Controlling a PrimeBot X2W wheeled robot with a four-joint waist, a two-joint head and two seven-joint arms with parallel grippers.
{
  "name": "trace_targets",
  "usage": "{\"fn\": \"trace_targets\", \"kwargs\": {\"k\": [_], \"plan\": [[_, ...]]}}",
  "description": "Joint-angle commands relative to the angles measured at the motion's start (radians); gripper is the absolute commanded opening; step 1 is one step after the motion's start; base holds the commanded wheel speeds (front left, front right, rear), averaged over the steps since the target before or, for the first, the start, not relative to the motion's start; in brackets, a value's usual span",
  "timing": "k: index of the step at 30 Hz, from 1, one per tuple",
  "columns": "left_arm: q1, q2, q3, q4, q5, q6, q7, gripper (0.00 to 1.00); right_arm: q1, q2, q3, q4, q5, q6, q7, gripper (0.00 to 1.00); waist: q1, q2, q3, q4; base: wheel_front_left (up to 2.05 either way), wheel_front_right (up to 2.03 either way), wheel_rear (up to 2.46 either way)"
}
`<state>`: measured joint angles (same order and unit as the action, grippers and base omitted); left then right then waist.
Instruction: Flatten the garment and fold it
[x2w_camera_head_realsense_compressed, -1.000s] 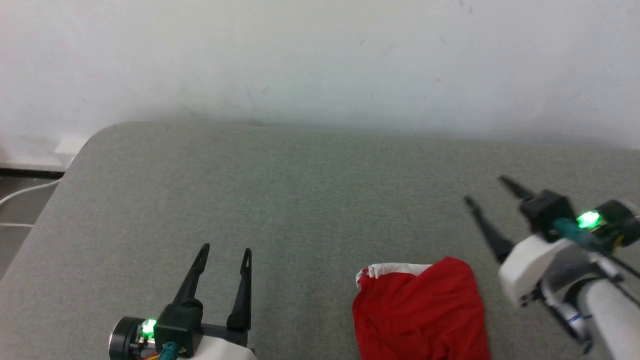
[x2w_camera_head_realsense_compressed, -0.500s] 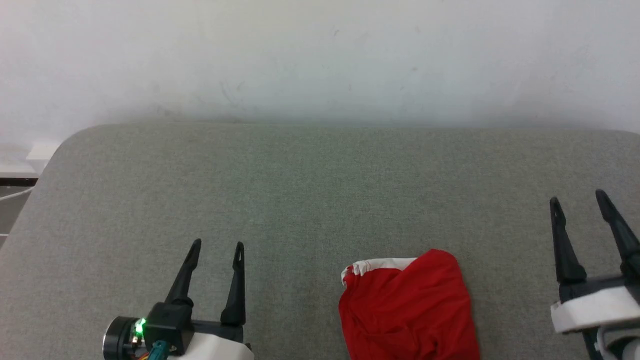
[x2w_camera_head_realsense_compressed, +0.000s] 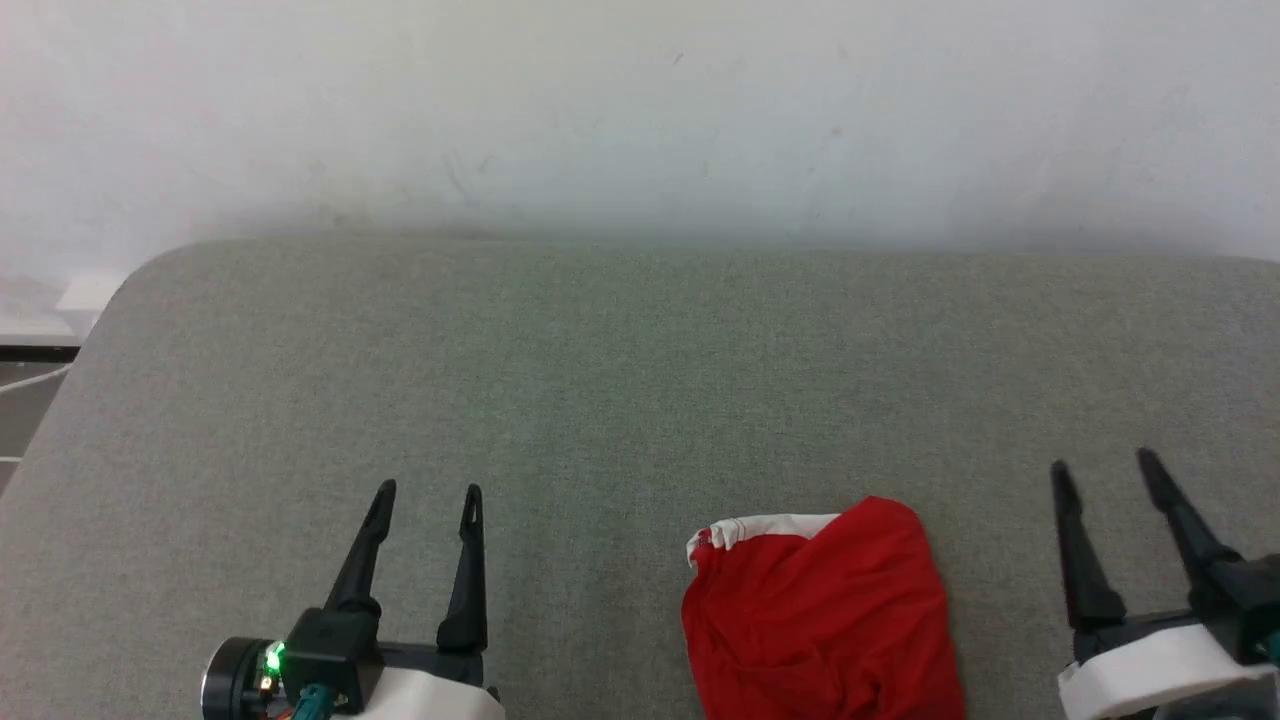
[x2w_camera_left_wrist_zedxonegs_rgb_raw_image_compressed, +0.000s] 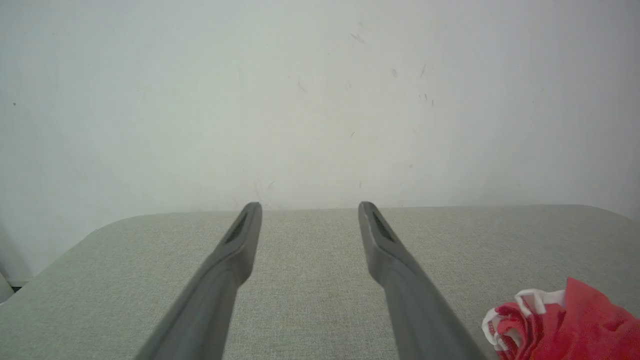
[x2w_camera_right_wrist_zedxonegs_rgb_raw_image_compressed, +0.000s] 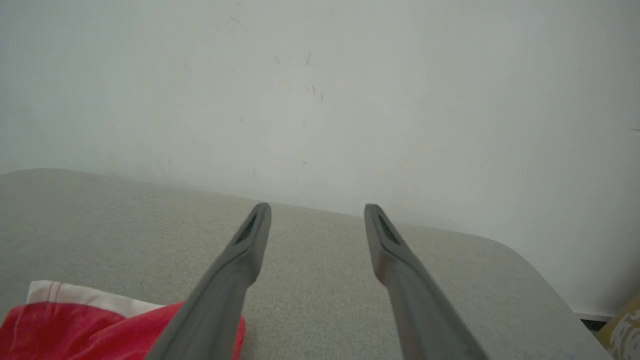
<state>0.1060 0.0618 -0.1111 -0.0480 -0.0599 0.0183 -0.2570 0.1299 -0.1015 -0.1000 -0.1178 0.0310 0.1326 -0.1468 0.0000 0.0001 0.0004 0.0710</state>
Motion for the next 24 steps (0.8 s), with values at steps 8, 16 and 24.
{"fn": "trace_targets", "kwargs": {"k": [8,16,24], "plan": [[-0.015,-0.006,-0.006,0.006,0.015,-0.013,-0.005,1.0,0.007,-0.16,0.15,-0.035,0.194,-0.002,0.416,1.0,0.0,-0.0001,0.058,0.023,0.0,0.0,0.0],[-0.058,-0.009,-0.034,0.026,0.023,-0.018,-0.005,1.0,-0.069,-0.185,0.18,-0.028,0.405,-0.002,0.823,1.0,0.0,-0.0001,0.125,0.065,0.0,0.0,0.0],[-0.089,-0.01,-0.055,0.037,0.022,-0.013,-0.005,1.0,-0.134,-0.145,0.207,0.114,0.42,-0.002,0.906,1.0,0.0,-0.0001,0.154,0.107,0.0,0.0,0.0]]}}
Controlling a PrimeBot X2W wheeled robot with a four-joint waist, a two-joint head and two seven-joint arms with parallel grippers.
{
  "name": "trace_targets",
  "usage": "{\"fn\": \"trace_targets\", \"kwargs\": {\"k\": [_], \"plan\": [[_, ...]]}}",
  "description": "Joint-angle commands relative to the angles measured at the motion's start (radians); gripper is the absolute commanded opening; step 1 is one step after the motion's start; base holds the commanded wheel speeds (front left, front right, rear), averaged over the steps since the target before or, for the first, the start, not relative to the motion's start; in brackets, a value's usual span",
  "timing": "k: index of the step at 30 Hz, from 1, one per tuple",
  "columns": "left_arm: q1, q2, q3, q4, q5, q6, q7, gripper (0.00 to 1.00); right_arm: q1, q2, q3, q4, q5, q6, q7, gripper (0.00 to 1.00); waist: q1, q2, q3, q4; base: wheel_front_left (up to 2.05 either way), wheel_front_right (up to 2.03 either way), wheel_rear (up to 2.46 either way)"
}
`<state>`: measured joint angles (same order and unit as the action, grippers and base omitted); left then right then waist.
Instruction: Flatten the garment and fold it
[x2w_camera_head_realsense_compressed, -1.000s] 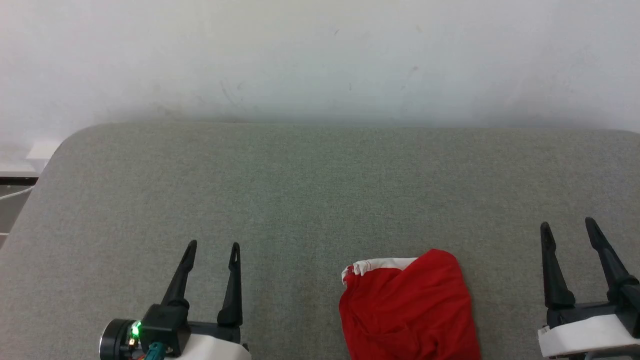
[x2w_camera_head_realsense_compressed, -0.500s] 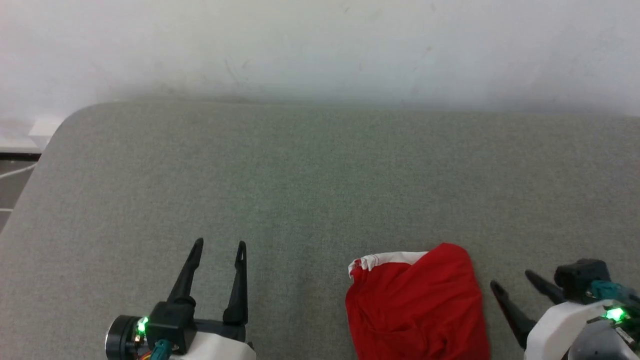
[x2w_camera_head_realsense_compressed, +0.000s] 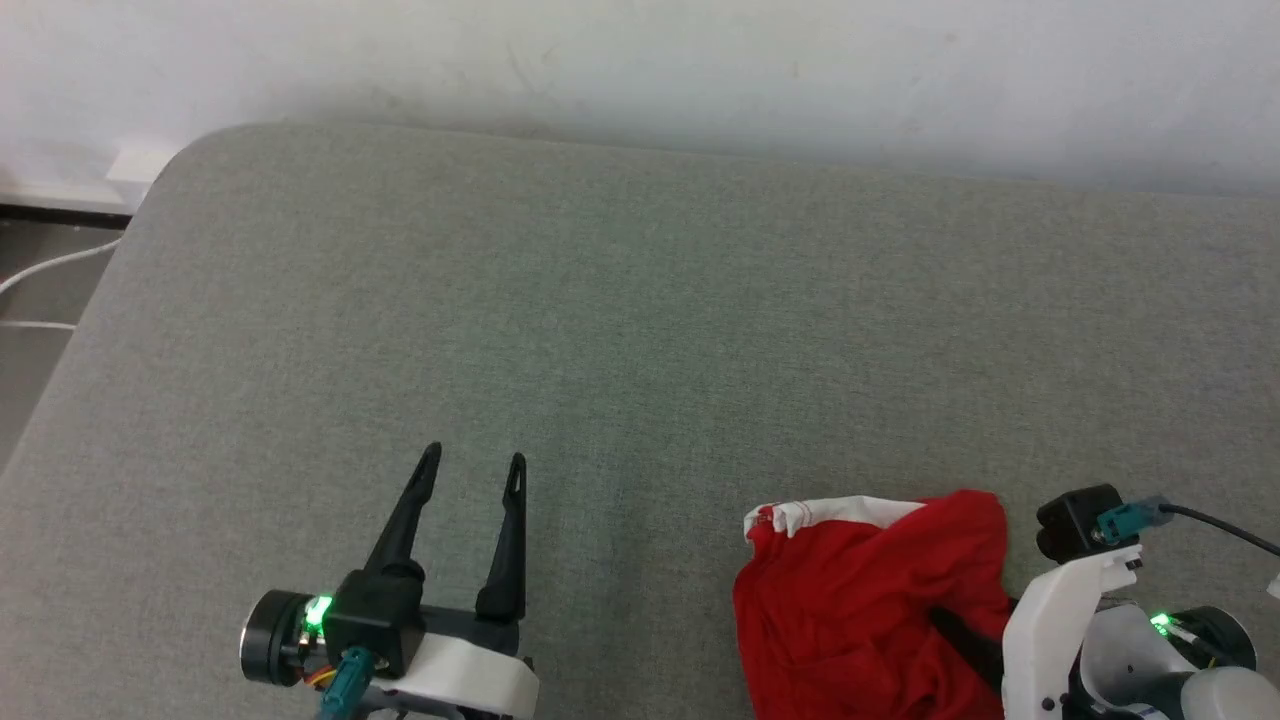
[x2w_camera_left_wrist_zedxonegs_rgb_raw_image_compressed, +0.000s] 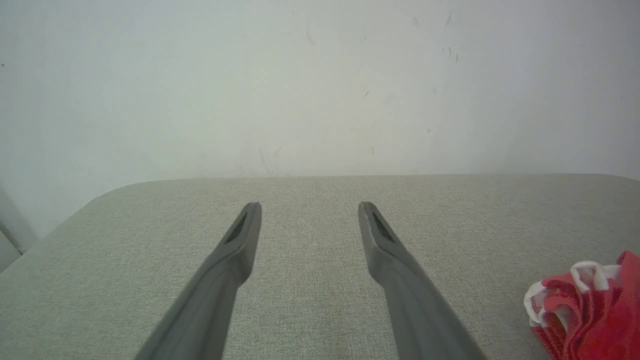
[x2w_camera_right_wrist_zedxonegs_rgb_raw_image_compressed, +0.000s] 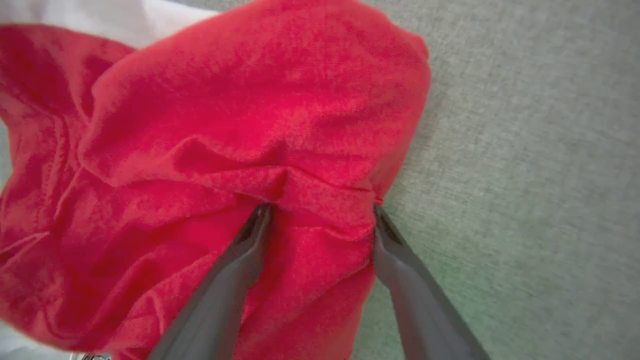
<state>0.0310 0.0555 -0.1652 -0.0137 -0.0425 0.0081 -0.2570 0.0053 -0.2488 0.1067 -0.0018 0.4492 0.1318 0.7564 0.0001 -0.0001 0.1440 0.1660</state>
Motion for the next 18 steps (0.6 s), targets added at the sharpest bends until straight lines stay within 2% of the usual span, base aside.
{"fn": "trace_targets", "kwargs": {"k": [1,3,4,5,6,12,18], "plan": [[-0.015,-0.004,-0.001,0.003,0.005,-0.002,-0.005,1.0,-0.014,0.004,0.008,0.016,-0.003,-0.001,-0.002,1.0,-0.0001,0.0001,0.011,0.015,0.0,0.0,0.0],[-0.016,-0.004,-0.003,0.005,0.005,-0.001,-0.005,1.0,-0.02,0.003,0.031,0.052,-0.019,-0.001,-0.011,1.0,-0.0001,0.0001,0.01,0.018,0.0,0.0,0.0],[-0.016,-0.004,-0.003,0.006,0.005,0.0,-0.005,1.0,-0.021,0.0,0.045,0.068,-0.027,-0.001,-0.016,0.9,-0.0001,0.0001,0.009,0.019,0.0,0.0,0.0],[-0.015,-0.004,-0.003,0.006,0.006,0.001,-0.005,1.0,-0.024,-0.001,0.055,0.084,-0.034,-0.001,-0.026,0.04,-0.0001,0.0001,0.006,0.019,0.0,0.0,0.0],[-0.015,-0.004,-0.003,0.007,0.007,0.002,-0.005,1.0,-0.028,-0.004,0.067,0.096,-0.041,-0.001,-0.039,0.0,-0.0001,0.0001,0.002,0.018,0.0,0.0,0.0],[-0.01,-0.004,-0.013,0.002,0.014,-0.004,-0.005,1.0,-0.095,-0.076,0.128,0.096,-0.149,-0.001,-0.161,0.0,-0.0001,0.0001,-0.022,-0.03,0.0,0.0,0.0],[-0.028,-0.005,-0.058,0.002,0.016,-0.016,-0.005,1.0,-0.186,-0.193,0.201,0.042,-0.264,-0.001,-0.168,0.0,-0.0001,0.0001,-0.017,-0.143,0.0,0.0,0.0]]}}
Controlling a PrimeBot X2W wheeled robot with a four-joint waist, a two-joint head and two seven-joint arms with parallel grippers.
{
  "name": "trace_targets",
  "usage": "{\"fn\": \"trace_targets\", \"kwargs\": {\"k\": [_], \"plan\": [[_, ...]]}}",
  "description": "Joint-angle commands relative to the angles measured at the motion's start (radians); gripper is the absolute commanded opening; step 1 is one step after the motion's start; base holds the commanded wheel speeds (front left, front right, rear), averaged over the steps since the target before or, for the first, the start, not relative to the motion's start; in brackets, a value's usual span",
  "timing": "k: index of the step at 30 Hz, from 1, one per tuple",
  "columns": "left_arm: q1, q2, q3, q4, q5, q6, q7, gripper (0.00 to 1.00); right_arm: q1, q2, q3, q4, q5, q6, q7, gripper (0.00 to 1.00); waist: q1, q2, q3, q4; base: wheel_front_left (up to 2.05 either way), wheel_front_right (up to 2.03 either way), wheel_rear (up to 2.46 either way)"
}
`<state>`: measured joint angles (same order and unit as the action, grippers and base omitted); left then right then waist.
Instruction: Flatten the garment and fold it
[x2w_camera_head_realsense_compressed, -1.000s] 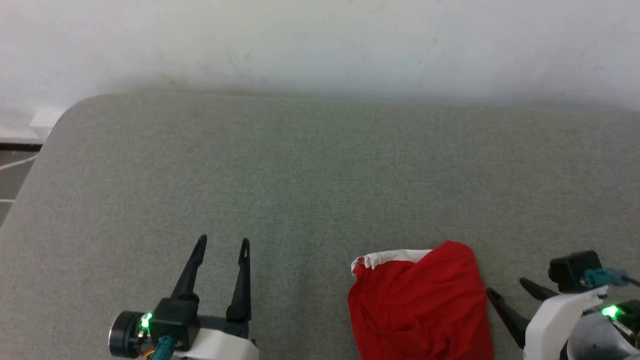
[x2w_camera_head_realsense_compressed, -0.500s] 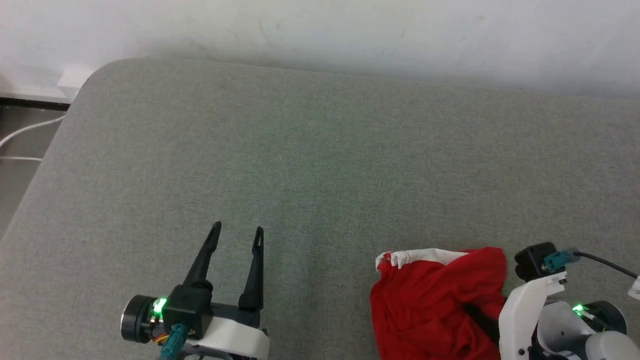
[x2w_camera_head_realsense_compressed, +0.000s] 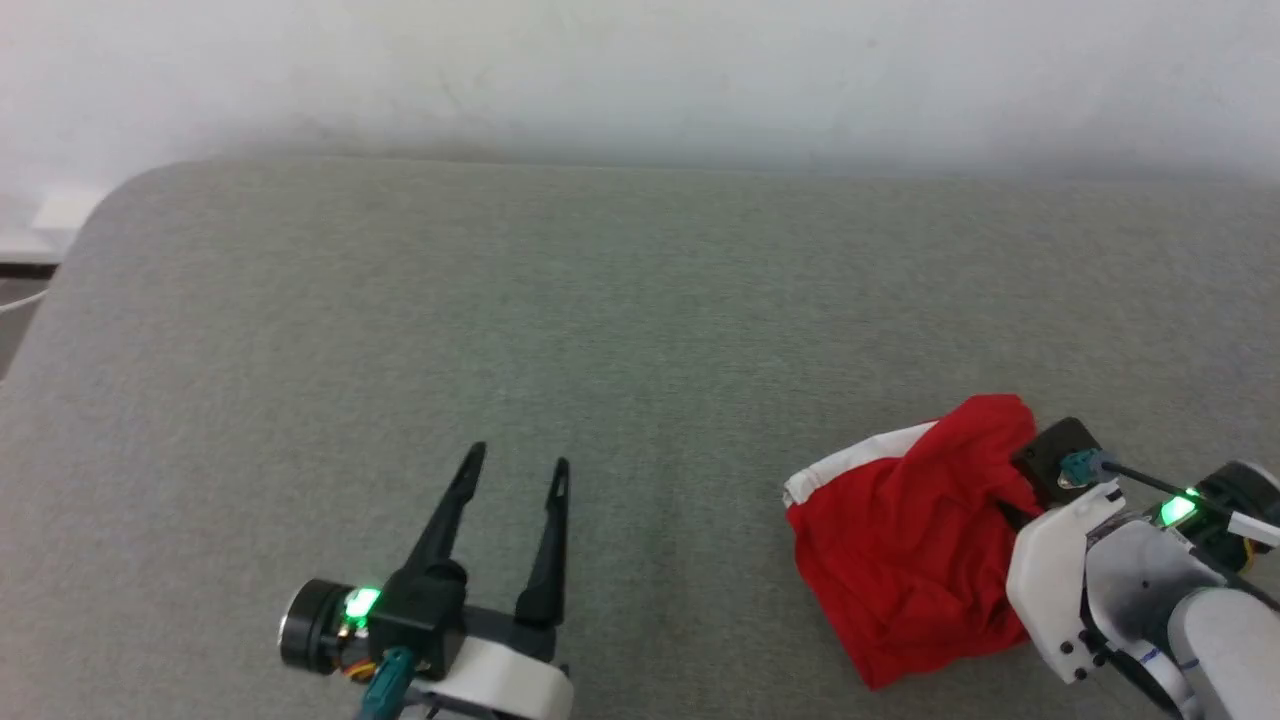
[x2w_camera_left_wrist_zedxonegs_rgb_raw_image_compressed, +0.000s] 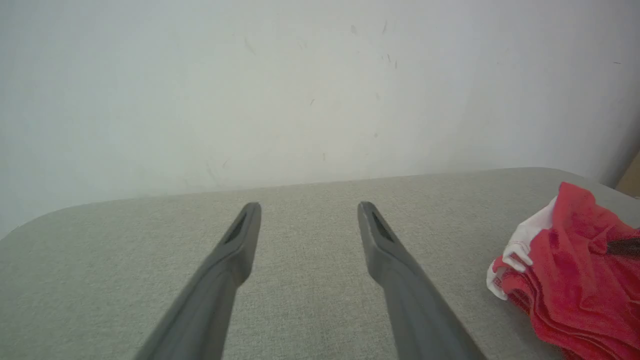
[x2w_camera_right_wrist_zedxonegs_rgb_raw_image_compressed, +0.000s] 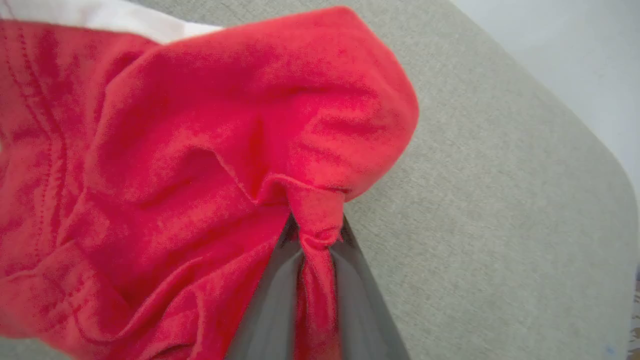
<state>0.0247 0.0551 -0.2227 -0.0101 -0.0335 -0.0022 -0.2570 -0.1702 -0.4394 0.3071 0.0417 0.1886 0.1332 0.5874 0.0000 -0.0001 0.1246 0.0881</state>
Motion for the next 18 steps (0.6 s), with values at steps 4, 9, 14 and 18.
{"fn": "trace_targets", "kwargs": {"k": [4,9,14,18], "plan": [[-0.067,-0.005,-0.058,0.004,0.001,-0.011,-0.005,1.0,-0.072,-0.122,0.065,-0.017,-0.021,-0.002,0.031,0.0,0.0,0.0001,0.046,-0.156,0.0,0.0,0.0],[-0.149,-0.005,-0.119,0.014,-0.007,-0.013,-0.005,1.0,-0.148,-0.25,0.099,0.016,-0.005,-0.002,0.009,0.0,0.0,0.0001,0.124,-0.236,0.0,0.0,0.0],[-0.218,-0.005,-0.151,0.02,0.007,-0.02,-0.005,1.0,-0.214,-0.355,0.103,0.104,-0.013,-0.002,-0.085,0.0,0.0,0.0001,0.213,-0.268,0.0,0.0,0.0],[-0.256,-0.001,-0.156,0.018,0.021,-0.03,-0.005,1.0,-0.254,-0.403,0.065,0.211,-0.023,-0.002,-0.169,0.0,0.0,0.0001,0.28,-0.267,0.0,0.0,0.0]]}}
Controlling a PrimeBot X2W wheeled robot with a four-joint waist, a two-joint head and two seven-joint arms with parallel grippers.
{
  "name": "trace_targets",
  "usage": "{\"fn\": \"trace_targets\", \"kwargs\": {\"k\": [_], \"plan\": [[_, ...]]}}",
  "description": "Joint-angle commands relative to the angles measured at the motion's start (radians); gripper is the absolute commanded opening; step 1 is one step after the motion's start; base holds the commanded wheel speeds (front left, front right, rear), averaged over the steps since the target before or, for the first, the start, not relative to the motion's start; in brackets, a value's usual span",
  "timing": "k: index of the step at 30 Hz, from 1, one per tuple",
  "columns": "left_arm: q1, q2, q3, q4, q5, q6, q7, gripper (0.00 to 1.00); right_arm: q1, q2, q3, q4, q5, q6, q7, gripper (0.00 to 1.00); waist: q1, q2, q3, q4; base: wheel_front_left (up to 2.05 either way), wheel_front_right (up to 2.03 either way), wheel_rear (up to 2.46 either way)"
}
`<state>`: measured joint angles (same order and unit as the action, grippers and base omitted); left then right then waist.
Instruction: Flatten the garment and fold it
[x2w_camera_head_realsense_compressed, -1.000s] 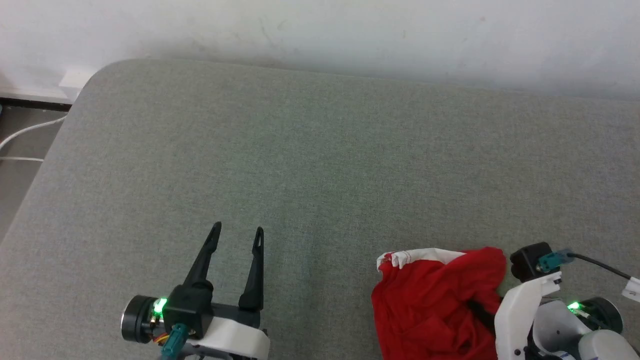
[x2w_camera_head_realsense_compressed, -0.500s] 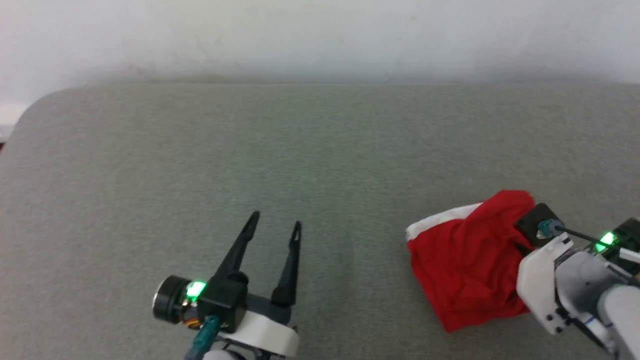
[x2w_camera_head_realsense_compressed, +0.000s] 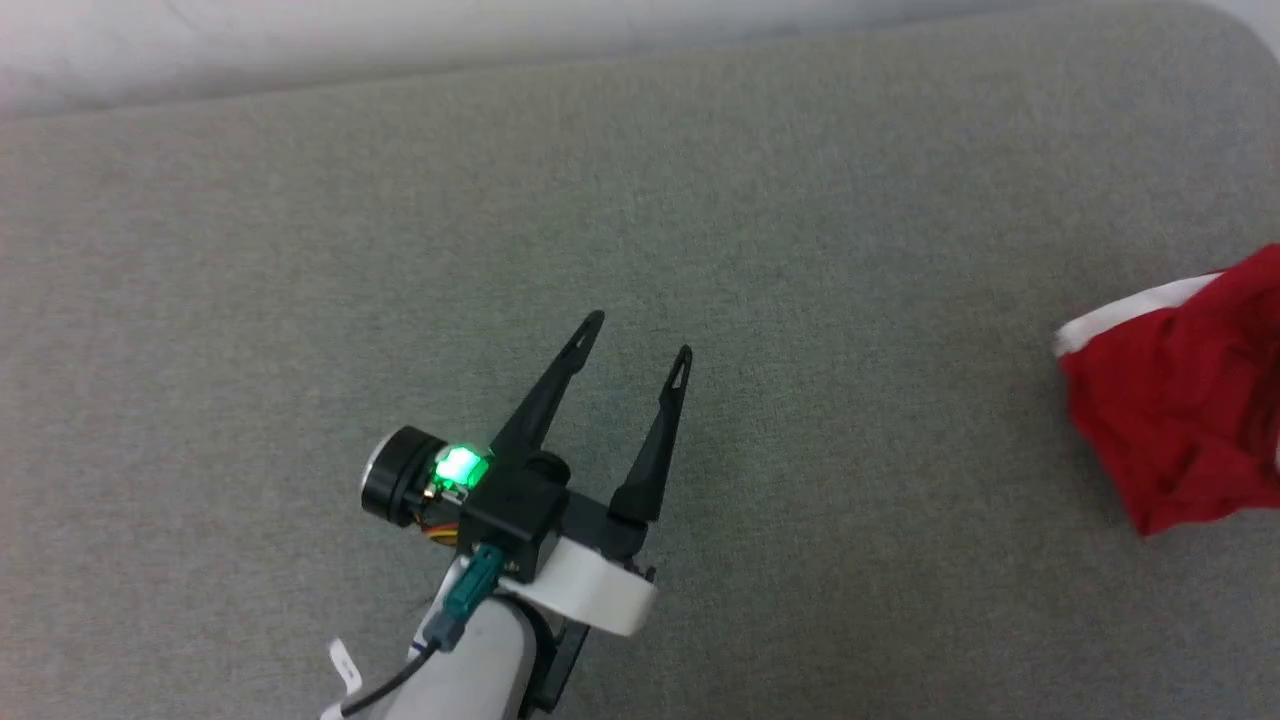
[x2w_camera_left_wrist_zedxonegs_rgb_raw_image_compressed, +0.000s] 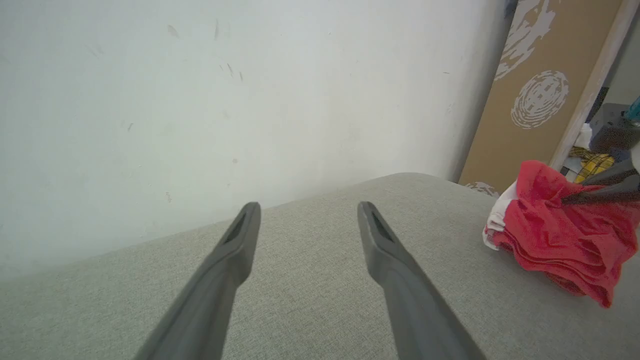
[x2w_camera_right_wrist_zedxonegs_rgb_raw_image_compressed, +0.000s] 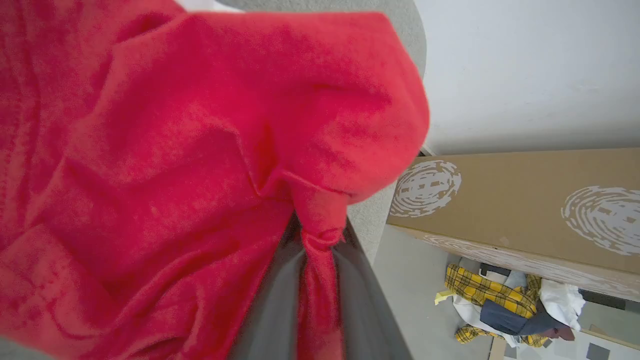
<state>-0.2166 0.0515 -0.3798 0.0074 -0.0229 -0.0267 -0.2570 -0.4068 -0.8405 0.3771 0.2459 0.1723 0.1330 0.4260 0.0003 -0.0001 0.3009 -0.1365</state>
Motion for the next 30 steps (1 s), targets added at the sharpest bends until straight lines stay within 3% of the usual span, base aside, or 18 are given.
{"fn": "trace_targets", "kwargs": {"k": [1,8,13,19,26,27,28,29,30], "plan": [[-0.022,0.005,0.0,-0.002,0.013,-0.007,-0.005,1.0,-0.023,-0.01,-0.019,0.033,-0.008,-0.002,-0.029,0.0,-0.0003,0.0001,0.125,-0.039,0.0,0.0,0.0],[-0.072,0.014,0.001,-0.016,0.023,-0.011,-0.005,1.0,-0.04,-0.033,-0.117,0.188,-0.041,-0.002,-0.142,0.0,-0.0003,0.0001,0.218,-0.008,0.0,0.0,0.0],[-0.103,0.026,0.001,-0.028,0.027,-0.009,-0.005,1.0,-0.062,-0.03,-0.256,0.329,-0.112,-0.002,-0.252,0.0,-0.0003,0.0001,0.282,0.021,0.0,0.0,0.0],[-0.115,0.035,0.006,-0.032,0.024,-0.002,-0.005,1.0,-0.091,-0.005,-0.356,0.427,-0.188,-0.002,-0.332,0.0,-0.0003,0.0001,0.307,0.034,0.0,0.0,0.0],[-0.117,0.038,0.006,-0.026,0.017,0.005,-0.005,1.0,-0.11,0.032,-0.394,0.497,-0.242,-0.002,-0.36,0.0,-0.0003,0.0001,0.293,0.033,0.0,0.0,0.0],[-0.115,0.037,0.007,-0.024,0.015,0.007,-0.005,1.0,-0.113,0.037,-0.397,0.504,-0.248,-0.002,-0.363,0.09,-0.0003,0.0001,0.285,0.032,0.0,0.0,0.0],[-0.113,0.037,0.007,-0.021,0.013,0.008,-0.005,1.0,-0.115,0.041,-0.396,0.509,-0.254,-0.002,-0.367,0.85,-0.0003,0.0001,0.271,0.03,0.0,0.0,0.0],[-0.11,0.036,0.006,-0.018,0.01,0.008,-0.005,1.0,-0.115,0.042,-0.393,0.513,-0.259,-0.002,-0.371,1.0,-0.0003,0.0001,0.258,0.028,0.0,0.0,0.0],[-0.105,0.035,0.006,-0.014,0.008,0.01,-0.005,1.0,-0.118,0.041,-0.392,0.515,-0.264,-0.002,-0.378,1.0,-0.0003,0.0001,0.239,0.025,0.0,0.0,0.0]]}}
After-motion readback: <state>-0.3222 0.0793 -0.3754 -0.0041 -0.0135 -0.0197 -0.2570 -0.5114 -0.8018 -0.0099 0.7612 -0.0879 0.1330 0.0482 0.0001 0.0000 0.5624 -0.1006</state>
